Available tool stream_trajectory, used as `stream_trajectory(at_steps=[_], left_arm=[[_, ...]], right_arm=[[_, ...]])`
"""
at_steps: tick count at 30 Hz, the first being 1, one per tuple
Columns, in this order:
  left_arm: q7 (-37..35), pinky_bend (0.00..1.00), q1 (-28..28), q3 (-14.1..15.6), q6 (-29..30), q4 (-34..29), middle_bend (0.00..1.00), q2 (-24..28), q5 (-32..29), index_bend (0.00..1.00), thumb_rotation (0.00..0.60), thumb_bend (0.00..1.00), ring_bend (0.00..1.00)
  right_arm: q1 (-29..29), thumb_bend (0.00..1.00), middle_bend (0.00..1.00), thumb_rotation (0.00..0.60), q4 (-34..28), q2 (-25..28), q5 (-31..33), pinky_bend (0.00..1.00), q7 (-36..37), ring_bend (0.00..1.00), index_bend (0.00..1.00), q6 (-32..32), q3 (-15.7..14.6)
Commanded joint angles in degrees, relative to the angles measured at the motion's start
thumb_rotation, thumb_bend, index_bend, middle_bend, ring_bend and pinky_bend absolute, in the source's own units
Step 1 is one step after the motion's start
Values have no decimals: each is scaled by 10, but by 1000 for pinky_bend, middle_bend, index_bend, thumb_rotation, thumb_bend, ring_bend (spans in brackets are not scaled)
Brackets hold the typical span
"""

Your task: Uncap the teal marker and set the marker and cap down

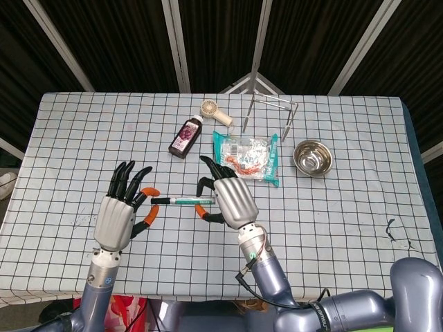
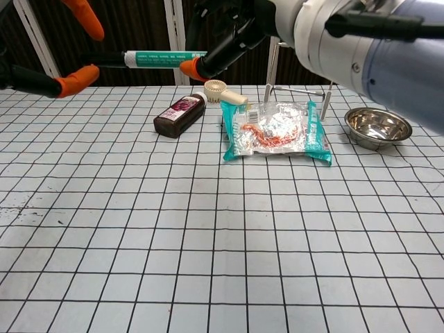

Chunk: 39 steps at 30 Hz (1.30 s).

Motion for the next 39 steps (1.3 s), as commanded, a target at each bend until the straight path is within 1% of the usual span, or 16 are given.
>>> stream_trajectory(at_steps=[1,15,39], left_arm=[[1,0,-4,-2,-1,7,161,-7,-3,478,600,431,0],[7,0,-19,-3,-3,32,191,-28,-5,534,600,444,0],[3,0,-25,-4,6,40,198,-31,-15,542,600,454,0]], right_arm=[[-1,500,101,600,-1,2,0,190,1,184,779,1,-2],[-6,501,101,600,1,9,-2,190,15,185,779,-1,-8],[-10,505,101,600,-7,18,-9,190,25,187,789,-1,-15]])
